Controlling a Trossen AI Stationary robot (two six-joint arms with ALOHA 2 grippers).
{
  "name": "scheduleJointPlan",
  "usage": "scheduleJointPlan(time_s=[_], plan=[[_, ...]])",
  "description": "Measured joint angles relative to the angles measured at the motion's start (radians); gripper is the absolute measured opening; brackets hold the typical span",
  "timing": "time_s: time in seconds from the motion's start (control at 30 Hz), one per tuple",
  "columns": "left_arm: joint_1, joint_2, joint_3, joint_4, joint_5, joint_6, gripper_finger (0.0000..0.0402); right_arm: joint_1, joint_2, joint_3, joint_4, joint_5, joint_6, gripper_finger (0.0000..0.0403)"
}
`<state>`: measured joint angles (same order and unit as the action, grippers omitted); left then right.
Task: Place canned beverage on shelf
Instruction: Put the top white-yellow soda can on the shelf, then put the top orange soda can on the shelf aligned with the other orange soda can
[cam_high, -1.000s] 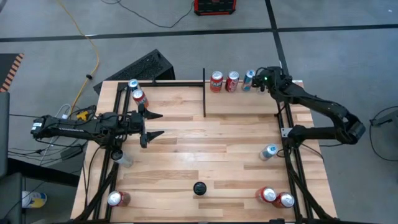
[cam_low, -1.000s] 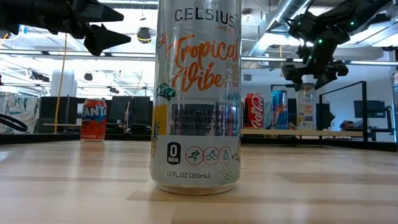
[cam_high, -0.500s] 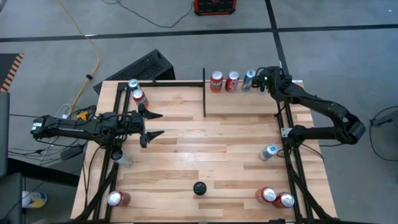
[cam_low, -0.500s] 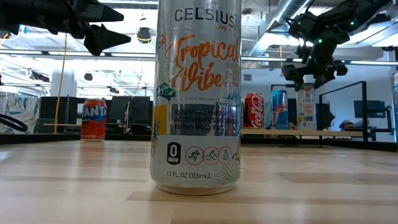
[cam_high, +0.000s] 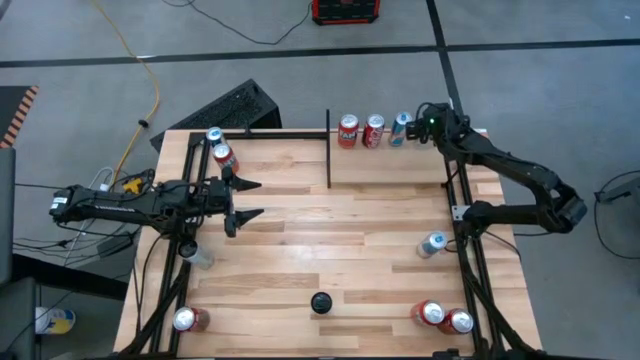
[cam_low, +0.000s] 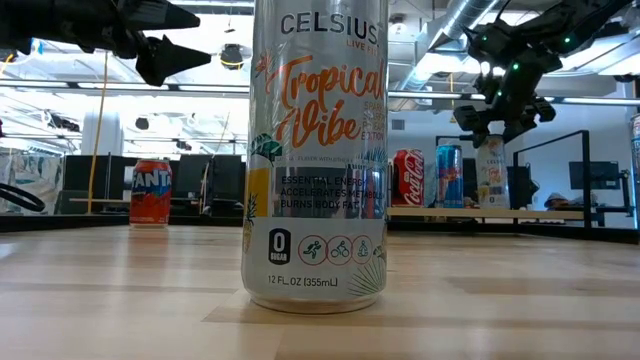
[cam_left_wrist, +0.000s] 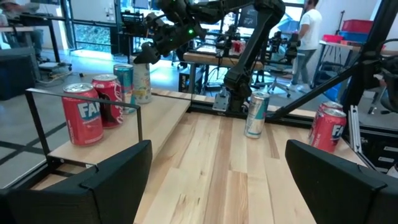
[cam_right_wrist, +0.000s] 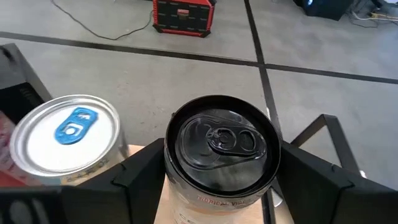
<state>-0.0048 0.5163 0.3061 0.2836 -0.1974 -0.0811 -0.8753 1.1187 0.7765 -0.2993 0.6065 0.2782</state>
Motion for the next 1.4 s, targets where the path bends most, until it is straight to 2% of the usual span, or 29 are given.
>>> scheduleJointPlan(time_s=[0.5,0.73,0.87,1.13,1.4], plan=[[0.000,0.000,0.000,0.000,0.000,-0.007,0.0355,-0.018,0.000,0.000,0.005,-0.030,-0.017,0.0294],[0.000,0.000,0.000,0.000,0.000,-0.009,0.0355,-0.018,0.000,0.000,-0.001,-0.032,-0.021,0.0337],[0.000,0.000,0.000,-0.001,0.000,-0.010,0.0355,-0.018,0.000,0.000,0.002,-0.032,-0.021,0.0349],[0.000,0.000,0.000,-0.001,0.000,-0.009,0.0355,-0.017,-0.011,0.000,0.041,-0.031,-0.050,0.0346],[0.000,0.000,0.000,-0.001,0.000,-0.009,0.0355,-0.005,-0.086,0.000,0.126,-0.030,-0.104,0.0346]])
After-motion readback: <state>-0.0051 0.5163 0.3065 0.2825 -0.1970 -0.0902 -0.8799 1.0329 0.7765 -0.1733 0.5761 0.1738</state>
